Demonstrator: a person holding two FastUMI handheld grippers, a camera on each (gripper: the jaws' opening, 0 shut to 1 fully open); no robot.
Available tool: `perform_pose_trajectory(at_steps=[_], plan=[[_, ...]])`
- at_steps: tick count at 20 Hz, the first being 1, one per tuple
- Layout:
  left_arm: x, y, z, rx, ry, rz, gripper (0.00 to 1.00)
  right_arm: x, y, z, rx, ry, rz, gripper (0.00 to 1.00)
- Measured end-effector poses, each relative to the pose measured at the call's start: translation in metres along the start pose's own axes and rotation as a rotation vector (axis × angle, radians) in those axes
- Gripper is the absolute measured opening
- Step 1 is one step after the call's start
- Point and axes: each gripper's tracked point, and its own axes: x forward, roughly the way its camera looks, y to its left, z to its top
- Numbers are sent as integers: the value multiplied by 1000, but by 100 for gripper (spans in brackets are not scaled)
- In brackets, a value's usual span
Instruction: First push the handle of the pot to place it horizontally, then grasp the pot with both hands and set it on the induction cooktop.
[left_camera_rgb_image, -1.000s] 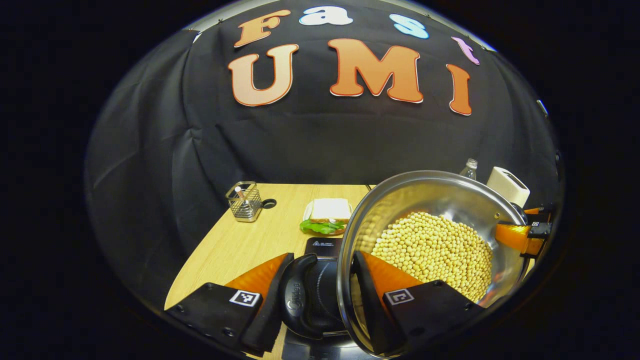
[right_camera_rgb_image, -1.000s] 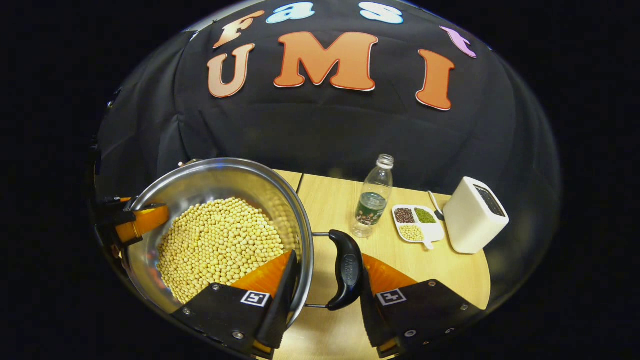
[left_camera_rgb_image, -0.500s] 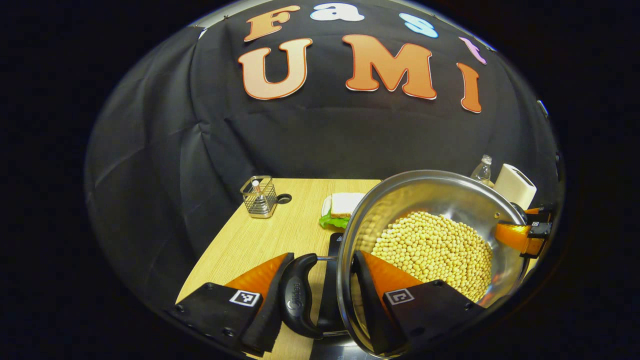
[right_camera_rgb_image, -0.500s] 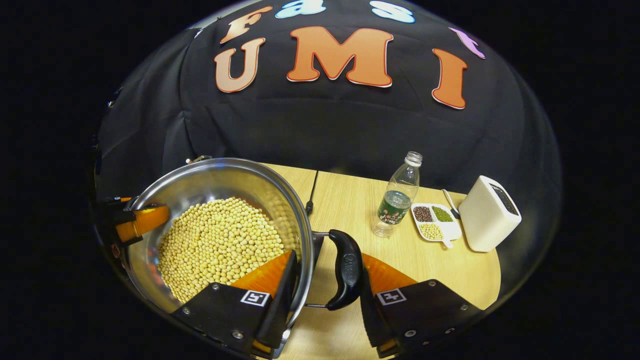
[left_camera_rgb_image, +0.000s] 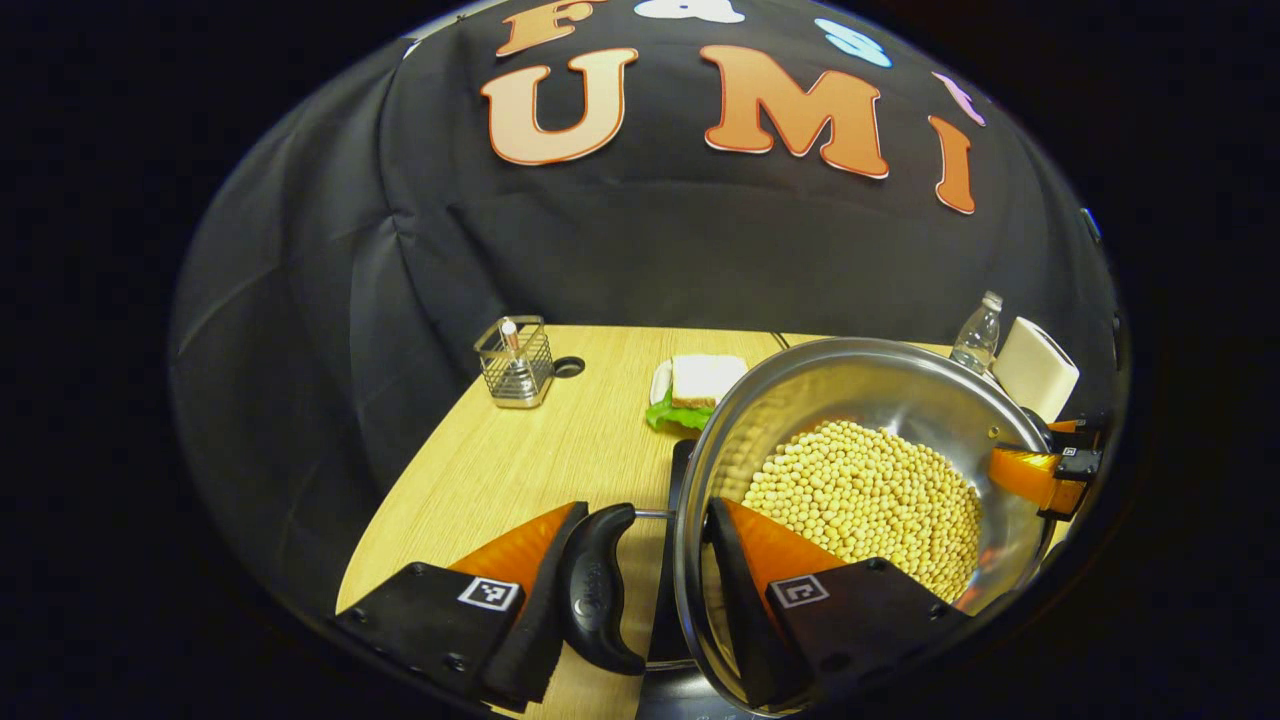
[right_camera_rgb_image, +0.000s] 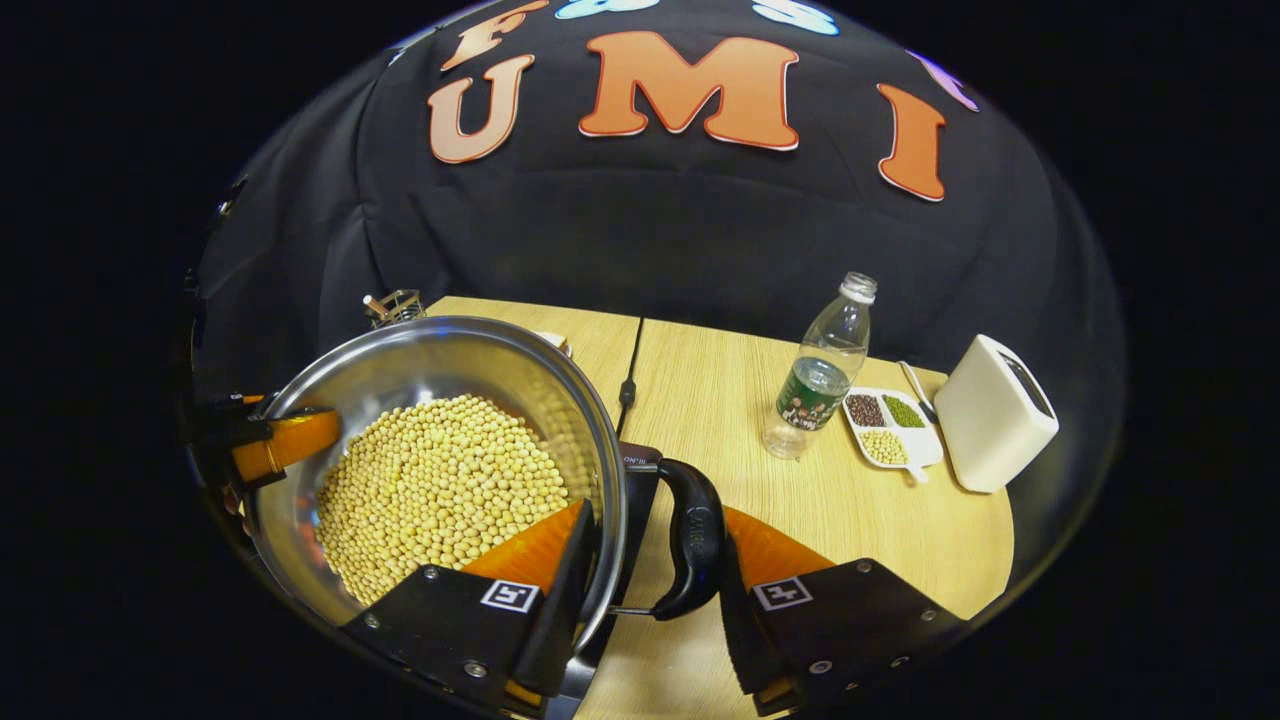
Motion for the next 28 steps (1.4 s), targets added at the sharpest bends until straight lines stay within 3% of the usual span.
perform_pose_trajectory(at_steps=[1,2,13,14,15,16,19,20,22,23,26,28], plan=[[3,1,-1,-3,4,-3,77,0,-2,0,-4,7,-2,59],[6,0,-4,-3,12,-6,77,-2,-2,1,-1,9,-5,63],[27,-6,-11,11,48,-39,74,-5,0,0,6,45,-39,63],[29,-7,-11,7,50,-43,76,-6,1,1,11,50,-44,59],[30,-7,-10,6,58,-50,80,-6,0,1,7,53,-49,64],[30,-5,-11,7,64,-56,74,-8,1,1,10,57,-53,63],[31,-5,-6,29,51,-71,73,-6,2,-2,15,48,-59,63],[31,-6,-7,39,58,-77,76,-6,3,-3,22,59,-57,59],[32,-7,-7,46,57,-81,76,-9,3,-2,43,50,-53,63],[35,-5,-5,52,44,-73,79,-11,3,0,52,44,-53,60],[30,-4,1,81,11,-36,87,-12,1,2,26,34,-34,67],[23,-2,17,76,-51,-7,90,-22,-7,21,9,-49,-46,75]])
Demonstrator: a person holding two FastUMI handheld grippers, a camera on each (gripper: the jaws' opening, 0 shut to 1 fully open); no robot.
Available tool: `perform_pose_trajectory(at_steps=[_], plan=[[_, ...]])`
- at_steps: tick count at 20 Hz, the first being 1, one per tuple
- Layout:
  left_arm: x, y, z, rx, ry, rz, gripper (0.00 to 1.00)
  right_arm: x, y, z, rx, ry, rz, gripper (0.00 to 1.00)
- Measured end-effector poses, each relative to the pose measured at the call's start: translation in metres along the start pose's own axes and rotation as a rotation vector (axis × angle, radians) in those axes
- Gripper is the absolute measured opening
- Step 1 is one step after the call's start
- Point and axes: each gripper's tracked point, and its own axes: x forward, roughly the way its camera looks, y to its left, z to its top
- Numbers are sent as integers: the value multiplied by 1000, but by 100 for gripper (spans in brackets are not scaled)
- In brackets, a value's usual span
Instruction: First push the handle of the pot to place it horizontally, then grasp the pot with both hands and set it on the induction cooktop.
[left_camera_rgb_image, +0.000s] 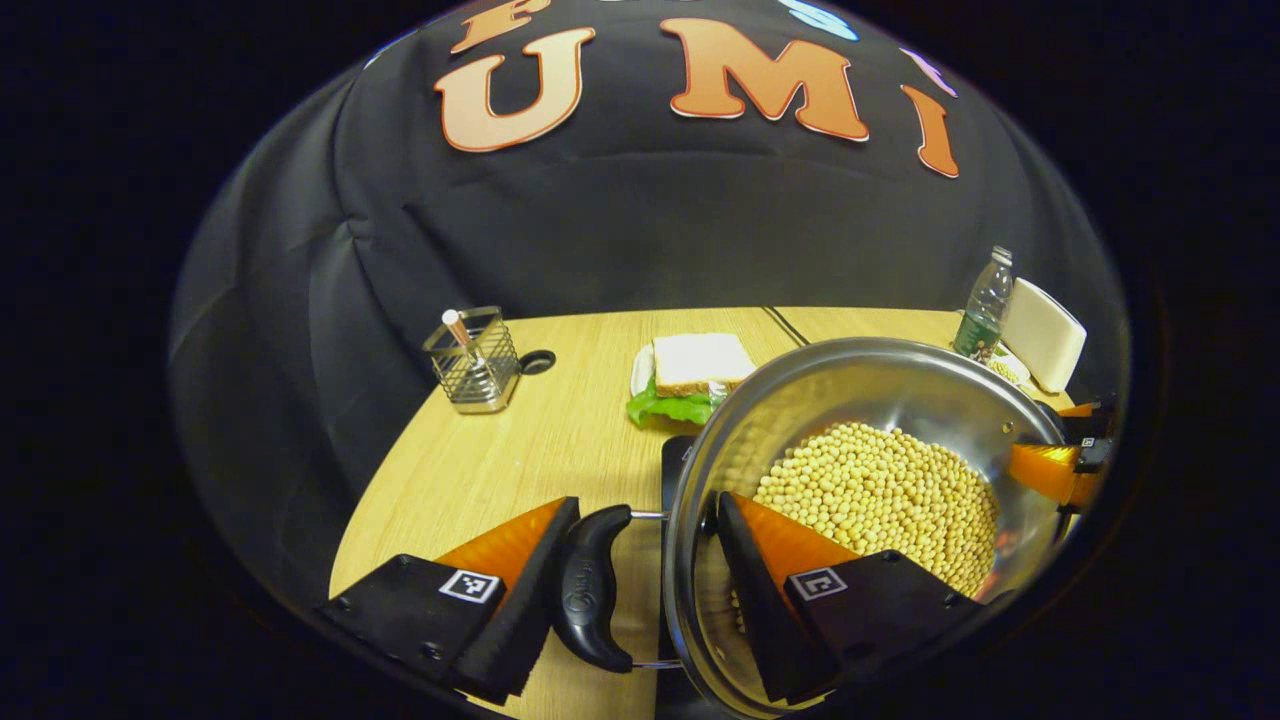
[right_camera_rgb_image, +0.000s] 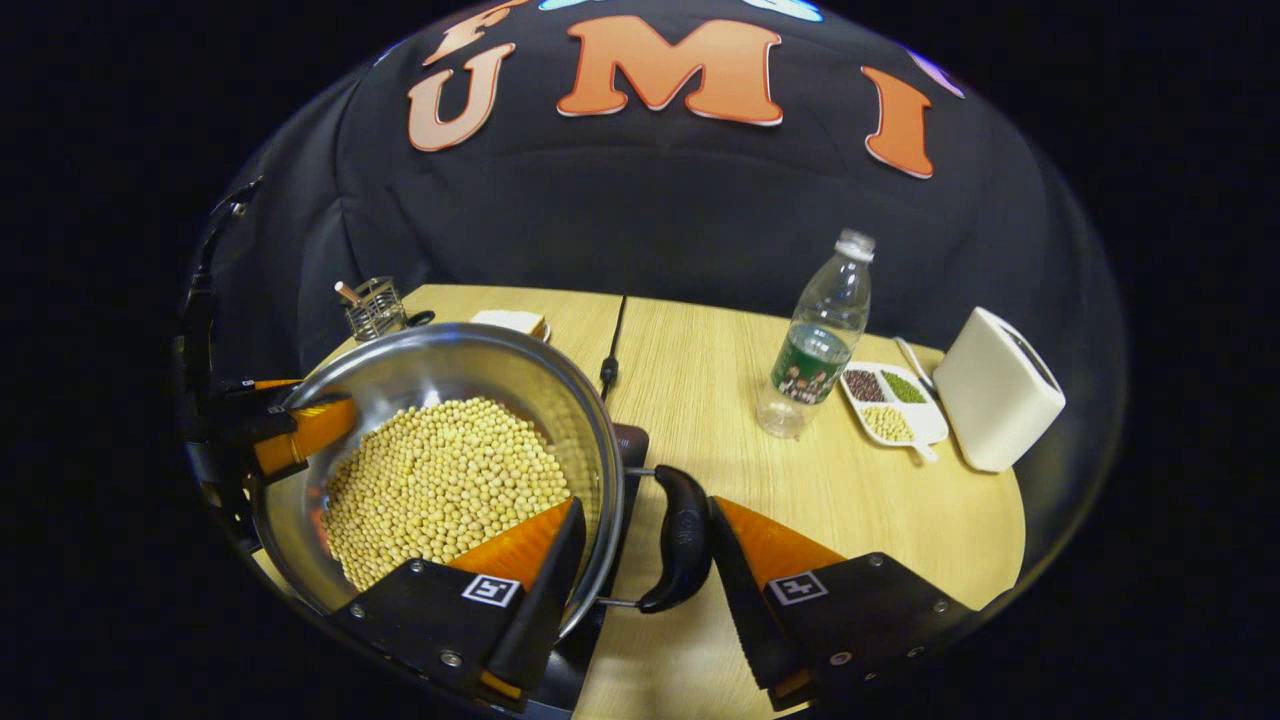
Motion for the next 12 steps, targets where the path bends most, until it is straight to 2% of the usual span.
perform_pose_trajectory(at_steps=[1,2,4,9,10,12], plan=[[-5,1,9,0,-32,19,84,-8,-4,10,-5,-36,-2,76],[-11,4,17,5,-63,42,88,-23,-7,16,-12,-68,4,76],[-31,7,45,5,-157,74,88,-51,-19,40,-34,-150,-3,77],[-118,-13,132,-18,-391,76,87,-134,-58,92,-68,-345,-46,80],[-139,-18,152,-24,-432,66,88,-152,-68,101,-69,-380,-57,87],[-175,-27,180,-42,-506,47,87,-188,-94,120,-63,-456,-86,94]])
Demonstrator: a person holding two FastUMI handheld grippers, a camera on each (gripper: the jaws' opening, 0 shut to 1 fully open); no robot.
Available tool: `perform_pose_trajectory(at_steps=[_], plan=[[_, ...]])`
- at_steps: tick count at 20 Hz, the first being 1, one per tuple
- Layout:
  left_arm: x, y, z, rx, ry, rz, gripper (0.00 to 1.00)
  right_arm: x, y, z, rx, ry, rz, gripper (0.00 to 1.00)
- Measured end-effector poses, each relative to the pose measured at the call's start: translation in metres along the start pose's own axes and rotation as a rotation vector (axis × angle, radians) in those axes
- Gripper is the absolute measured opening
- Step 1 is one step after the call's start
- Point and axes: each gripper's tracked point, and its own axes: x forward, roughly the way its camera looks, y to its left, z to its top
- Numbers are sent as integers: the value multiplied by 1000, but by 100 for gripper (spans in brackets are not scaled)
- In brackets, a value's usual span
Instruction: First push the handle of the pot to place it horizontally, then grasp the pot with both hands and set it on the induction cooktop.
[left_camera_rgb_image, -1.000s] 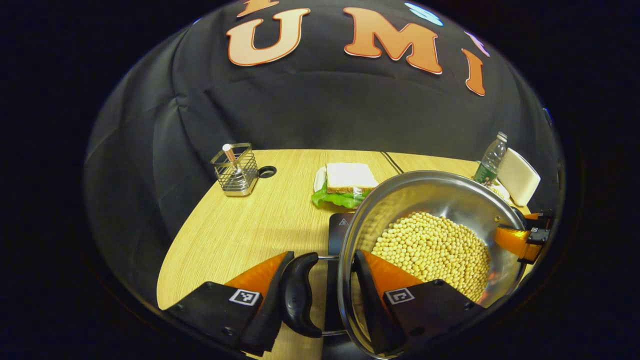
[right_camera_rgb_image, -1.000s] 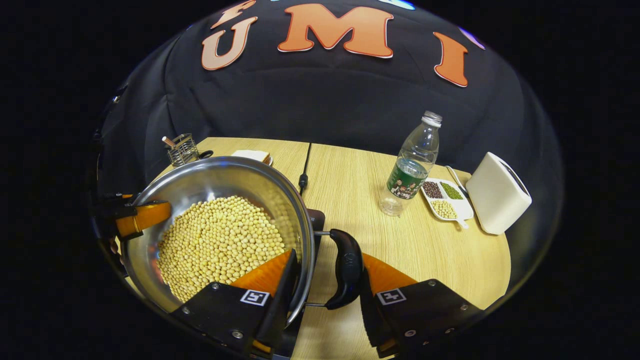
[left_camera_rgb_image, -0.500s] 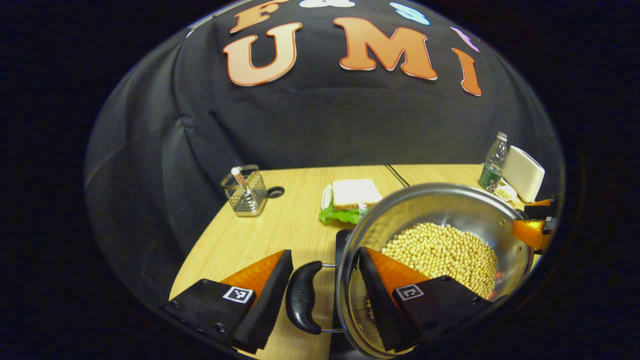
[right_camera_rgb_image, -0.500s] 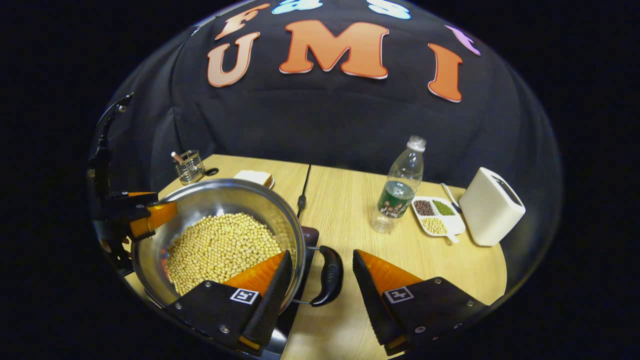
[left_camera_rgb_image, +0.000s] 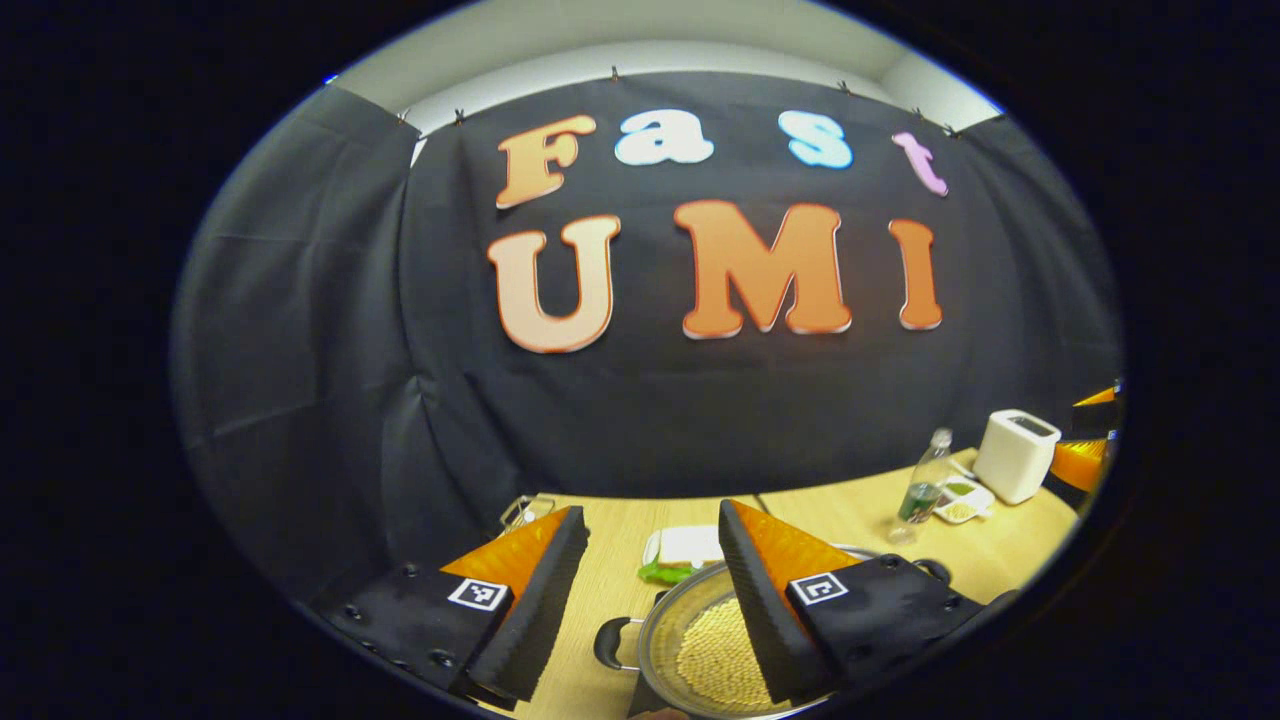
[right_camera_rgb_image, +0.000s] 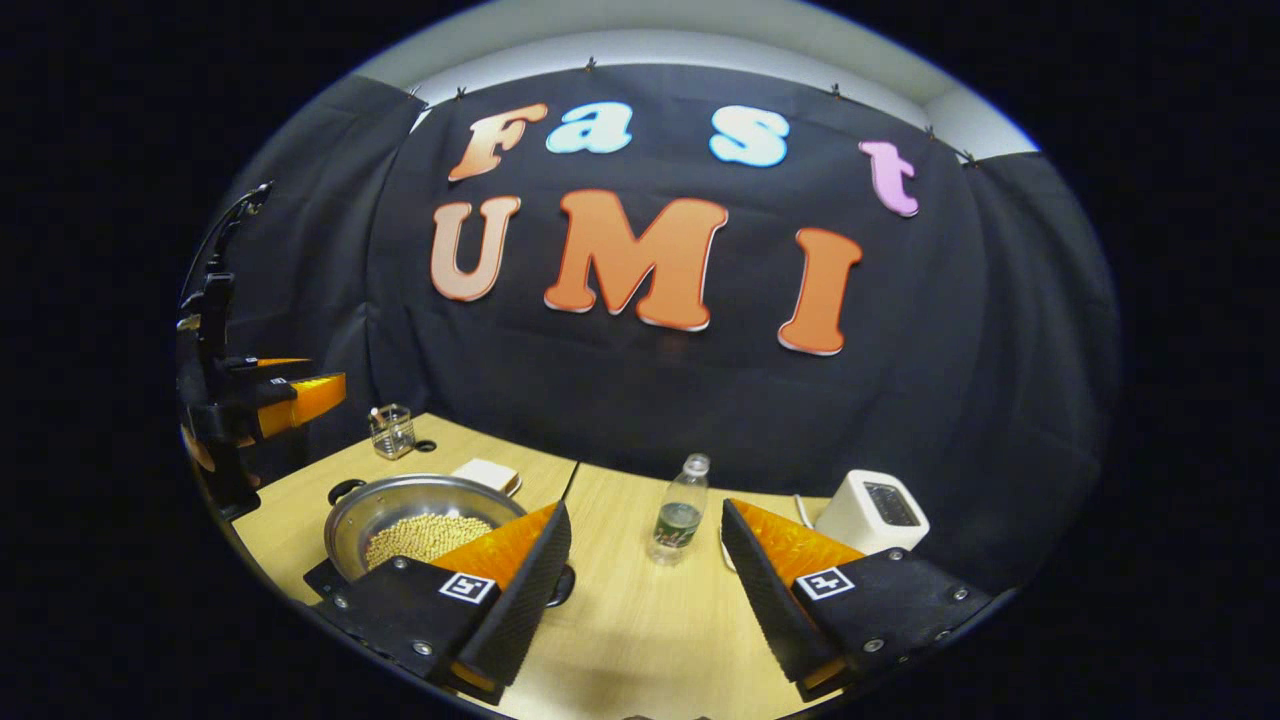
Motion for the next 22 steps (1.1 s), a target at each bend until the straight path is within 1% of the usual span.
perform_pose_trajectory(at_steps=[1,3,4,5,6,7,8,9,10,11,12,15,16,17,19,20,21,22], plan=[[-10,-1,25,-6,-35,-3,87,-3,-17,6,2,-38,-19,94],[-30,-4,63,-15,-112,-15,89,-29,-47,28,-15,-94,-60,95],[-38,-4,81,-18,-143,-14,90,-40,-61,39,-23,-121,-83,98],[-46,-3,95,-21,-166,-8,92,-53,-75,52,-27,-148,-102,95],[-58,-3,108,-29,-185,-8,92,-64,-88,66,-27,-178,-115,95],[-62,-4,113,-39,-195,-12,88,-74,-99,79,-23,-203,-130,95],[-67,-4,116,-52,-208,-8,92,-83,-109,91,-15,-228,-145,95],[-75,0,123,-62,-216,1,89,-92,-118,102,-7,-251,-154,95],[-84,4,131,-74,-226,8,92,-101,-126,112,4,-275,-161,95],[-91,5,138,-88,-235,11,92,-106,-130,120,9,-296,-157,95],[-101,8,146,-105,-247,15,92,-114,-134,128,15,-313,-157,97],[-128,19,176,-139,-297,27,92,-135,-138,144,13,-338,-138,95],[-136,20,183,-138,-311,30,87,-141,-136,148,11,-348,-135,97],[-143,23,191,-140,-329,39,92,-146,-136,154,7,-359,-134,95],[-160,24,202,-146,-349,44,93,-155,-137,166,-4,-382,-148,95],[-165,21,206,-144,-358,36,94,-159,-139,170,-6,-387,-159,97],[-172,21,209,-138,-365,41,94,-163,-139,174,-5,-392,-164,97],[-177,23,213,-126,-373,43,95,-168,-137,180,-3,-406,-157,95]])
